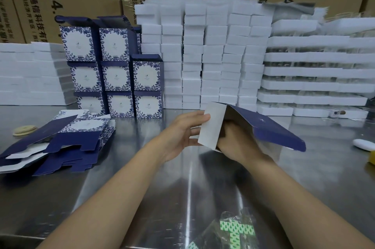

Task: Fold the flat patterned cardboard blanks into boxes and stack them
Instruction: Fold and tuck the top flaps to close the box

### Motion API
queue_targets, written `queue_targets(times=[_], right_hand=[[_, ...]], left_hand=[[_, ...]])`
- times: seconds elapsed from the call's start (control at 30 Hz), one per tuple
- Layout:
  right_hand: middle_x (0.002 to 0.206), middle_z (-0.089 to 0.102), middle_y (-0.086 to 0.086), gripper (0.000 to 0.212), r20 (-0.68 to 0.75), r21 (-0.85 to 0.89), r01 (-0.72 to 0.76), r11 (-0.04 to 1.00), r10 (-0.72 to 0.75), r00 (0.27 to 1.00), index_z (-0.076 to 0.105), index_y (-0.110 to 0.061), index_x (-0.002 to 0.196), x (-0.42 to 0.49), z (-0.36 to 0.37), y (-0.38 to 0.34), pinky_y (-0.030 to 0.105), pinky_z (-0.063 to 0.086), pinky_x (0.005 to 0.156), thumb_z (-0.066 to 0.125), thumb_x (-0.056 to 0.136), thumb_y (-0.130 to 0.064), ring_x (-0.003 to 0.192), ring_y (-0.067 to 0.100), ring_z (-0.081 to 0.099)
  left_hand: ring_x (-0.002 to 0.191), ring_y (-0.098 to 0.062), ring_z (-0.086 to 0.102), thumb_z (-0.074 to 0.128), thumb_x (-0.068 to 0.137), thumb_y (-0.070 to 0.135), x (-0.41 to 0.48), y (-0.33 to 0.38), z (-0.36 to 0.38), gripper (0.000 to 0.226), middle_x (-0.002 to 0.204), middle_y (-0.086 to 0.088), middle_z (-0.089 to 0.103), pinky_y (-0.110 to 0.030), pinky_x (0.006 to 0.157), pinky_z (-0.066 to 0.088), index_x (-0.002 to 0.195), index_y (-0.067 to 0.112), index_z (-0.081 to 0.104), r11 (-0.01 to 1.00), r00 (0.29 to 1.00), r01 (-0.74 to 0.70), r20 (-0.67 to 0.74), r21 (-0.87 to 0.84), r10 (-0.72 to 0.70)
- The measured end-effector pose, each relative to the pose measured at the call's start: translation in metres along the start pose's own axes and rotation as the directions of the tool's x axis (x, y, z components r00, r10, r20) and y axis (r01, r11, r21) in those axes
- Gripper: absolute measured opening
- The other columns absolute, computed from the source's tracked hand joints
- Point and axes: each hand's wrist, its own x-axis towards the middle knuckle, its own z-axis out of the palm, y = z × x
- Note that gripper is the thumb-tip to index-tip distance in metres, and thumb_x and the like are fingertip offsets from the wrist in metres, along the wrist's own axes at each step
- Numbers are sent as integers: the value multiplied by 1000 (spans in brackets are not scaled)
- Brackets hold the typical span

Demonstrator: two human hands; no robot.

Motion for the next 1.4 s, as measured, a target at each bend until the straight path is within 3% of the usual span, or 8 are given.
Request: queue_targets(times=[0.1,0.3,0.53,0.77,0.9,1.03,1.2,1.4], right_hand=[[110,72,2,23,-174,-26,34,999,-38,984,65,-18,120,-2,2,0,35,52,90,54,103,-30,101,22,66],[79,72,-10,21,-345,444,132,886,33,938,67,-27,85,1,2,-14,14,51,73,53,100,-20,80,3,69],[106,76,-20,30,-319,649,291,703,-95,943,60,-29,131,-4,1,-17,29,63,81,56,105,-13,93,11,78],[121,76,-8,32,-184,741,216,636,-118,976,51,-49,137,-4,0,-18,61,63,85,51,106,-42,103,29,77],[132,69,-17,32,-164,699,251,669,-192,968,56,-50,137,-7,4,-21,55,55,104,47,106,-46,124,15,66],[119,74,-12,28,-180,625,254,738,-180,967,60,-33,131,-8,11,-19,52,61,95,60,104,-26,114,14,71],[108,71,-7,26,-276,498,400,769,-297,914,65,-28,117,-7,12,-17,53,62,85,64,98,-11,103,18,72],[80,70,-10,9,-331,282,485,828,-390,859,73,-26,94,-14,15,-28,19,49,70,65,93,-20,77,12,67]], left_hand=[[100,-17,73,82,79,48,3,0,-3,38,113,-1,76,-33,81,61,111,28,78,999,996,-34,-89,-23,32],[111,-2,70,90,69,50,6,-5,-5,48,119,13,73,-23,75,59,115,43,77,991,963,-129,-243,-25,119],[143,-11,49,79,73,75,8,-8,-3,67,147,23,58,-47,116,47,135,54,64,994,989,-60,-139,-93,46],[124,-2,65,85,82,48,10,-17,-4,69,149,17,57,-43,106,55,143,59,52,993,974,-113,-194,32,117],[115,-10,72,86,89,28,9,-17,-6,58,139,7,64,-42,91,64,136,47,60,986,926,-154,-339,62,166],[103,-12,76,81,91,10,10,-21,-6,48,135,-1,65,-46,86,66,130,31,64,979,888,-170,-414,109,200],[81,-22,66,57,104,23,16,-18,-12,12,107,-5,69,-35,67,58,114,25,63,953,862,-182,-506,-242,36],[90,-28,77,72,91,-1,20,-28,-24,43,102,-16,76,-43,71,67,131,4,58,969,730,-208,-681,-137,60]])
